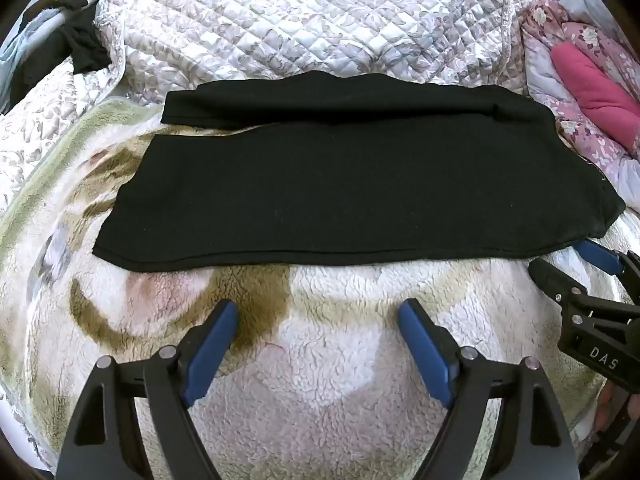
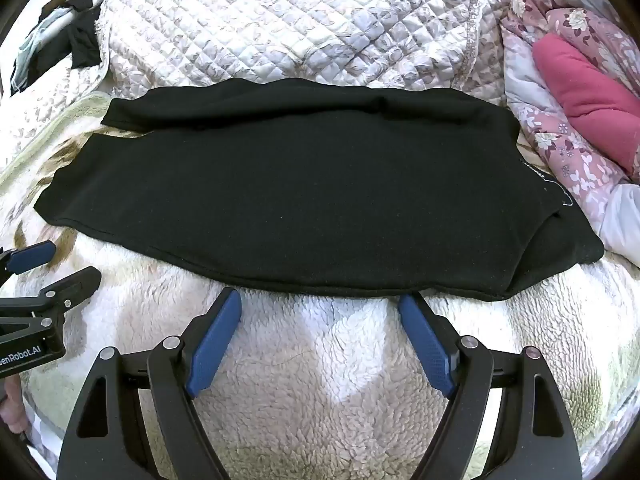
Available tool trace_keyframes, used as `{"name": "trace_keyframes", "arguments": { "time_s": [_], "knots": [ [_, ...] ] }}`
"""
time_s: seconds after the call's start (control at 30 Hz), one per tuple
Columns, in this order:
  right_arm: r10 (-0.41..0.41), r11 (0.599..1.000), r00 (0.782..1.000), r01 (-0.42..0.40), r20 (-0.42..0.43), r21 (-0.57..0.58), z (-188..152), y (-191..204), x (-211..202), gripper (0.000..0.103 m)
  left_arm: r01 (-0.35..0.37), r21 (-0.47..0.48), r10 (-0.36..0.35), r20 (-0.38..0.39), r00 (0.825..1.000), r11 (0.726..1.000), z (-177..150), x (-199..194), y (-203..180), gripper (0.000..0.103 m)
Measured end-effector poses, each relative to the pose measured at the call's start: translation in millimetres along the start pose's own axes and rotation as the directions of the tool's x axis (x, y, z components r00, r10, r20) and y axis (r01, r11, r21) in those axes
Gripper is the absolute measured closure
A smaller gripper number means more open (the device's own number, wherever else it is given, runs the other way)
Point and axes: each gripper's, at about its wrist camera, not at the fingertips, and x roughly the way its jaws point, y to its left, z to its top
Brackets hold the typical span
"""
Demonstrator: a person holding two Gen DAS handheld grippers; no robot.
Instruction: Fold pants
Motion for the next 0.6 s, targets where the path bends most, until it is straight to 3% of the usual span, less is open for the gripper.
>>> {"name": "trace_keyframes", "arguments": {
  "time_s": [0.6],
  "knots": [
    [0.003, 1.0, 1.0, -0.003, -0.008, 0.001, 0.1, -0.6, 0.7, 0.022, 0.001, 0.006, -0.001, -0.002, 1.0, 1.0, 0.8, -0.4, -1.4, 0.017]
  ]
}}
